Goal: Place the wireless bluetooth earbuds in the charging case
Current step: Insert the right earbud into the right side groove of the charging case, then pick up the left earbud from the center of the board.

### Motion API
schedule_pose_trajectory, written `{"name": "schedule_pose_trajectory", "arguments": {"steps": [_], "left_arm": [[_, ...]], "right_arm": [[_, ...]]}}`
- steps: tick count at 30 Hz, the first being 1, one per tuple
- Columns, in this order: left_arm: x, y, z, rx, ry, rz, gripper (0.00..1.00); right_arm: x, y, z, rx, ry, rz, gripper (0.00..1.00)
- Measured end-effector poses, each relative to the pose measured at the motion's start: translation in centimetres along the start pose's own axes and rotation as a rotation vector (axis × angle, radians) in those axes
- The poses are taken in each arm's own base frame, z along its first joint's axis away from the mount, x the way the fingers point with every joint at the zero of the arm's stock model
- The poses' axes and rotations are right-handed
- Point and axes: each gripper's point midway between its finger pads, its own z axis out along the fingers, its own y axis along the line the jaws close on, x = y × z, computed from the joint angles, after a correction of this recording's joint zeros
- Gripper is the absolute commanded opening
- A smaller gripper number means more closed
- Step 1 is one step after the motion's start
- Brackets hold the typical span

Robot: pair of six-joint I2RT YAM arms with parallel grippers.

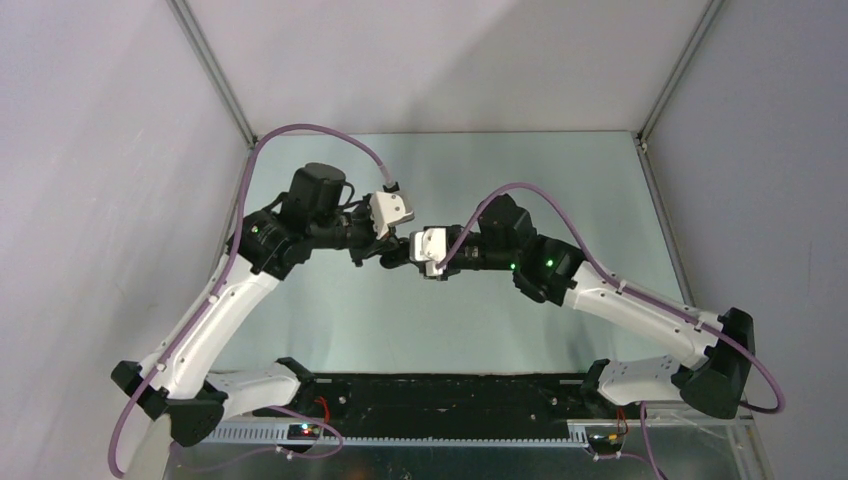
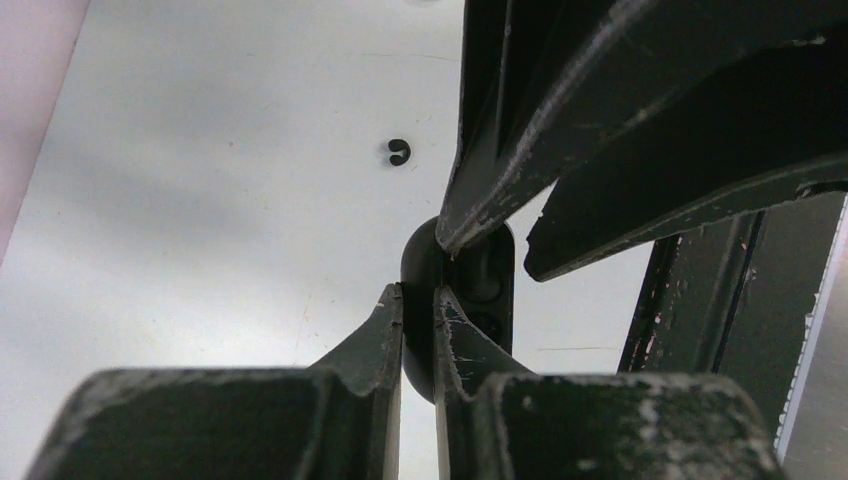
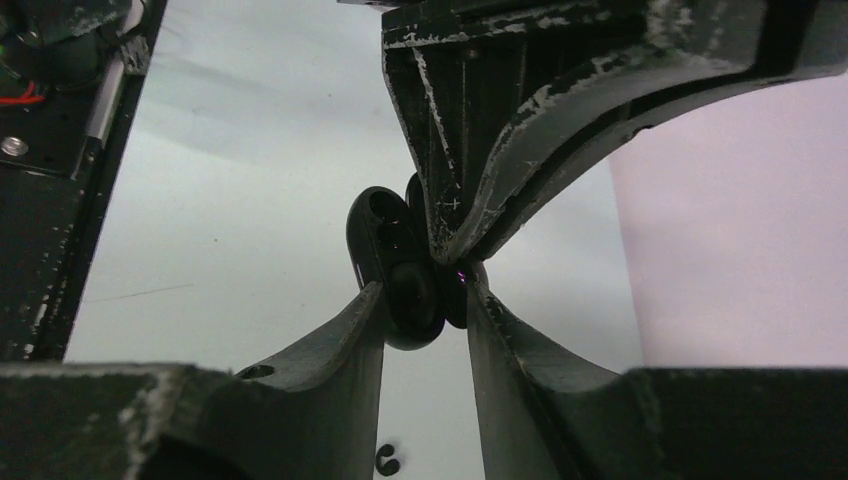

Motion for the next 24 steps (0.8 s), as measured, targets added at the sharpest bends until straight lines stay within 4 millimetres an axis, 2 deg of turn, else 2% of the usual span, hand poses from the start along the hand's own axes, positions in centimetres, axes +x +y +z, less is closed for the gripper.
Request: {"name": "schedule_pose_trajectory", "arguments": {"steps": [5, 10, 13, 17, 19, 24], "left_arm": [[0.1, -0.1, 0.0, 0.001, 0.001, 0.0, 0.0], [0.7, -0.3, 0.1, 0.005, 0.014, -0.004, 0.0], [1.0, -0.2, 0.1, -0.004, 0.023, -0.005, 0.0], [1.2, 0.3, -0.3, -0.04, 0.033, 0.001, 0.0], [1.3, 0.5, -0.8, -0.068, 0.036, 0.013, 0.0], [2.1, 0.7, -2.1, -0.123, 0.039, 0.003, 0.0]], "right_arm": [[-0.2, -0.6, -1.2, 0.0, -0.015, 0.083, 0.49], [-0.5, -2.1, -4.4, 0.036, -0.03, 0.186, 0.48], [0.3, -2.8, -5.9, 0.052, -0.017, 0.219, 0.46], [4.0, -3.3, -7.2, 0.04, 0.063, 0.237, 0.4], [6.7, -3.0, -7.3, 0.014, 0.131, 0.244, 0.35], [13.5, 0.2, -5.3, -0.136, 0.28, 0.288, 0.24]]}}
